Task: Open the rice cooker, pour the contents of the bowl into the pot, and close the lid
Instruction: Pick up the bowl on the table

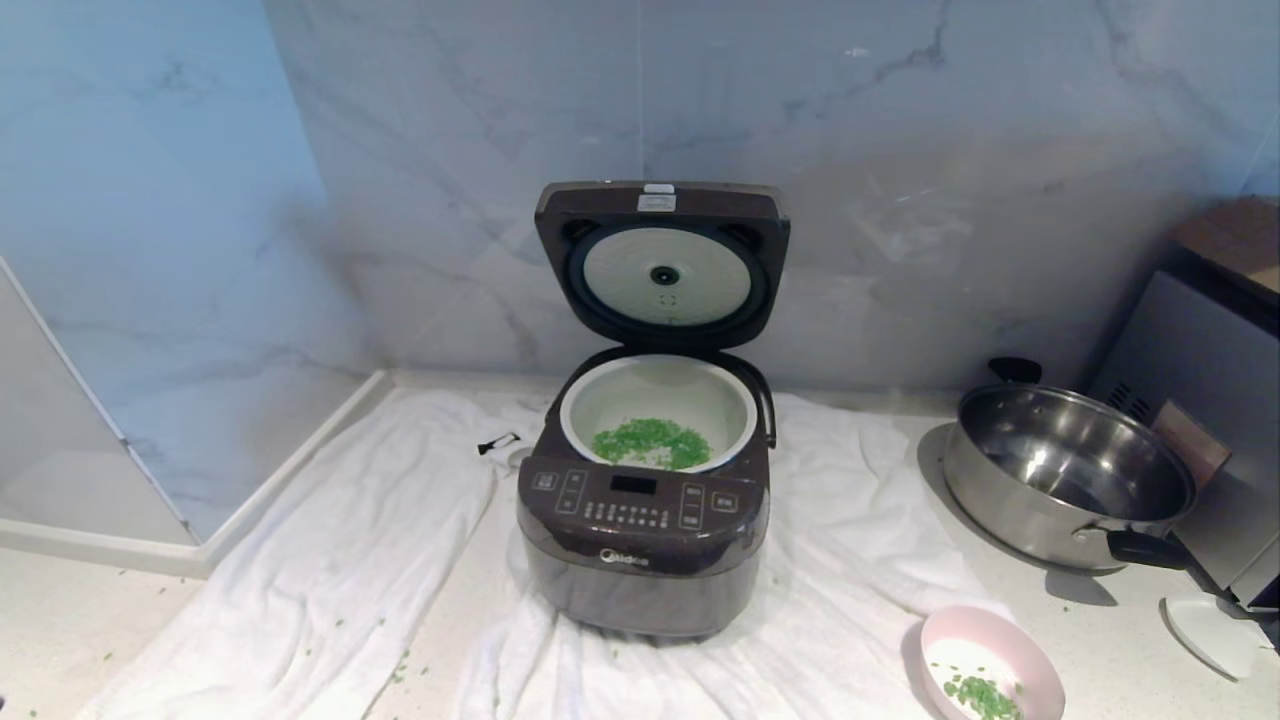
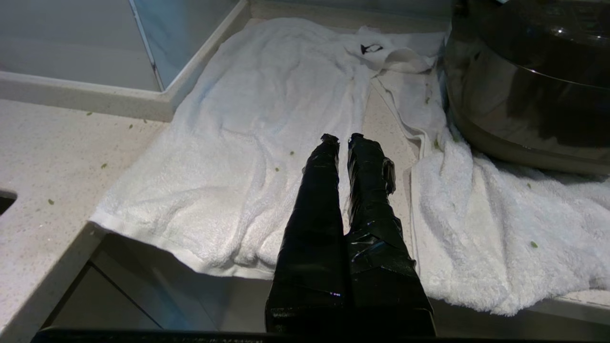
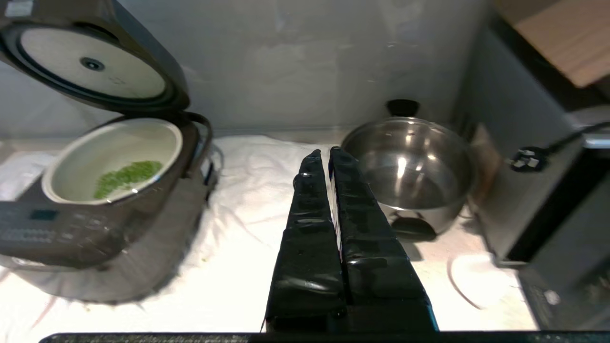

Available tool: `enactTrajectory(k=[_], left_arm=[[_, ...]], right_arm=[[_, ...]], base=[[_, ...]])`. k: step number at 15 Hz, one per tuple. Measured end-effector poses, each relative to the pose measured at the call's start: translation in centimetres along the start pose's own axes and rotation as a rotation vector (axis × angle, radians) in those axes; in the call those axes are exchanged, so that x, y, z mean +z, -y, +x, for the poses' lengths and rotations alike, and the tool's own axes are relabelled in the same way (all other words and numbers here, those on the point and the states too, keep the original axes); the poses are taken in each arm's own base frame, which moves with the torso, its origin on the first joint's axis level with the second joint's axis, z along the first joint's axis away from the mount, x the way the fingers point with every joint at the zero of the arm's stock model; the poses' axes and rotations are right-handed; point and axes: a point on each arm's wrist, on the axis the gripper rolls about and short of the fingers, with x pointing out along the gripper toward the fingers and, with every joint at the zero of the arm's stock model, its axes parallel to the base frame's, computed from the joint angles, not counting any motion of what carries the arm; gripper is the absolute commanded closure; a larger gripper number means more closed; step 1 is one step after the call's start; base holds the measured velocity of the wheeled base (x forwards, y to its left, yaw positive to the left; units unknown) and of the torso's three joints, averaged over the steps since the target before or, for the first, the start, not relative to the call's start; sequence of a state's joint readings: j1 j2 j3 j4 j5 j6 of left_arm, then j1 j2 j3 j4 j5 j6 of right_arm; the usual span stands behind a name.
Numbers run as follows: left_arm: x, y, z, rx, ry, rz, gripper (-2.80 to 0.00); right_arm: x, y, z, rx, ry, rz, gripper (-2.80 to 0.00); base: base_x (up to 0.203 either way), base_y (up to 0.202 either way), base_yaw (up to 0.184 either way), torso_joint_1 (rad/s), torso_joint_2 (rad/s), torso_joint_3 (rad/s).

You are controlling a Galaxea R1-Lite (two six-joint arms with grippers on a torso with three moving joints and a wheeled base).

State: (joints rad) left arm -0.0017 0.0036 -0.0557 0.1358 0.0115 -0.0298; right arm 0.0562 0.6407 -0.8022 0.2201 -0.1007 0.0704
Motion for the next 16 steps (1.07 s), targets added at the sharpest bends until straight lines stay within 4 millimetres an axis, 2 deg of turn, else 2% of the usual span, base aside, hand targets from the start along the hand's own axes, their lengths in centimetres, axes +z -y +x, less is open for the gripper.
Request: enactTrajectory(k=[4, 8, 11, 16], left_arm=[[0.0, 0.0, 0.0, 0.0, 0.0, 0.0, 0.0], [0.0, 0.0, 0.0, 0.0, 0.0, 0.0, 0.0], [0.0, 0.0, 0.0, 0.0, 0.0, 0.0, 0.0], [0.0, 0.0, 0.0, -0.001, 0.0, 0.001, 0.0]], right_arm=[[-2.2, 0.5, -3.3, -0.003, 0.045, -0.023, 0.0], [-4.8, 0.9, -5.5, 0.002, 0.089, -0.032, 0.0], [-7.2, 1.1, -6.3, 0.001, 0.092, -0.098, 0.0], [-10.5, 1.2, -7.0, -0.016, 0.104, -0.111, 0.0]], base=[[0.0, 0.0, 0.0, 0.0, 0.0, 0.0], [0.0, 0.0, 0.0, 0.0, 0.0, 0.0], [0.0, 0.0, 0.0, 0.0, 0.0, 0.0], [0.0, 0.0, 0.0, 0.0, 0.0, 0.0]])
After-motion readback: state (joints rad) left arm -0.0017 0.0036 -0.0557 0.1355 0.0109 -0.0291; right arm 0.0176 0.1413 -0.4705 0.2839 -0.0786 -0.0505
